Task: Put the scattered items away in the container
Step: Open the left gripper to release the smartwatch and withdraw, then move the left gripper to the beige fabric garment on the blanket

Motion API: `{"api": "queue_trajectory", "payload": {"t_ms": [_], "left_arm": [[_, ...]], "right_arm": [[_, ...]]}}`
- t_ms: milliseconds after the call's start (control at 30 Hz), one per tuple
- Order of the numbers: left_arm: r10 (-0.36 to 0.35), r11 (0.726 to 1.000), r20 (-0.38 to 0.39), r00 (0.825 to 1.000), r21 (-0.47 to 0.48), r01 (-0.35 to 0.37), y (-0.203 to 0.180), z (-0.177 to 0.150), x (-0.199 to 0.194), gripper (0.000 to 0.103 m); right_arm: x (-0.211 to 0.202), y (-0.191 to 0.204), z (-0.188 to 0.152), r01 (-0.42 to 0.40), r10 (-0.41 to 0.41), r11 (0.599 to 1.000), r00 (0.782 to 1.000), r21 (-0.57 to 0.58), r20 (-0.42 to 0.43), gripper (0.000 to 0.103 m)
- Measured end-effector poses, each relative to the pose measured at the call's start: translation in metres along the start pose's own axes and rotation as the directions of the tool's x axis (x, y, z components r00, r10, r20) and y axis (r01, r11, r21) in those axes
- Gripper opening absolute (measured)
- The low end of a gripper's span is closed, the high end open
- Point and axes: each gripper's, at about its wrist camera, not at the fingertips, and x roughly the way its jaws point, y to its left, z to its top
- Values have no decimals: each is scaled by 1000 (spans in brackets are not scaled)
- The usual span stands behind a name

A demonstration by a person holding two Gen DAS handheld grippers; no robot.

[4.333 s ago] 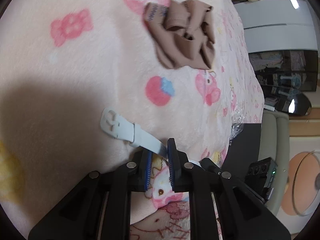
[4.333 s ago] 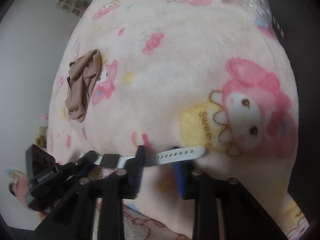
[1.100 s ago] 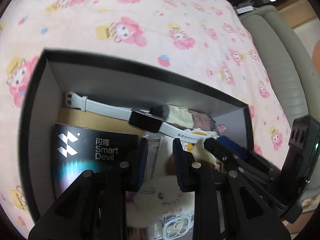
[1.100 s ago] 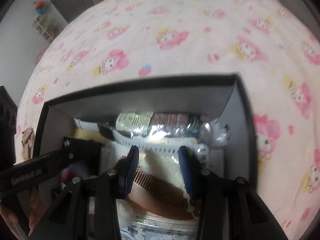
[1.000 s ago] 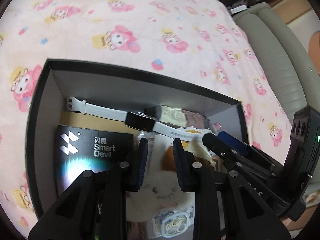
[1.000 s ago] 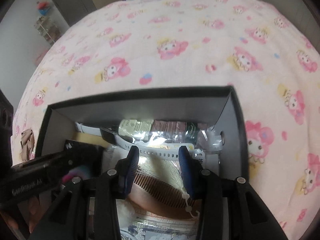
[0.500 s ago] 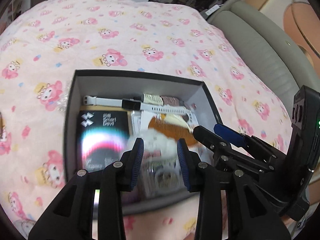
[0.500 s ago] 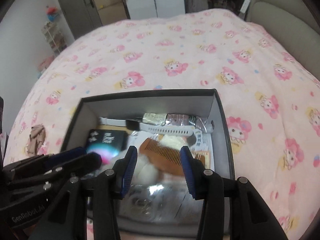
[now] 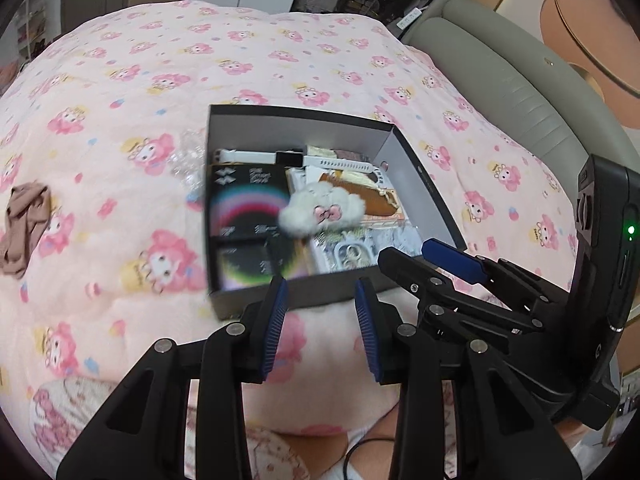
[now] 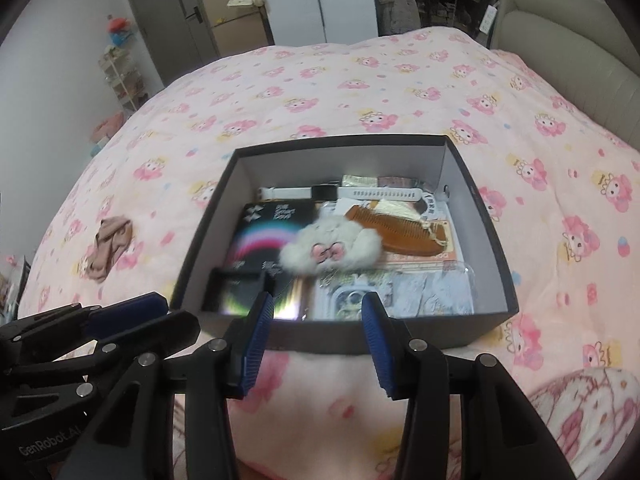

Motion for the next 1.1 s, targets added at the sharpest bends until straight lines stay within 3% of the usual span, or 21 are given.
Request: {"api": "queue_trajectory", "payload": {"t_ms": [233, 567, 800, 967, 1100], "left_arm": [[34, 999, 31, 999, -34, -33, 28, -19, -27, 35], [98, 984, 56, 994, -158, -88, 102, -42, -64, 35], [138, 938, 87, 987, -332, -102, 177, -60, -83, 35], [168, 898, 101, 981, -425, -110, 226, -65, -86, 35], [179, 869, 104, 978, -483, -108, 265, -65, -83, 37]], "right_arm": [[-5, 40, -11, -20, 19, 998, 1000, -64, -13, 42], [8, 123, -15, -50, 43, 978, 998, -203, -40, 42], [33, 193, -14, -113, 92, 947, 992, -300, -83, 42], [64, 234, -10, -208, 170, 933, 974, -295, -149, 42], [90, 272, -4, -233, 175, 911, 965, -339, -194, 42]]}}
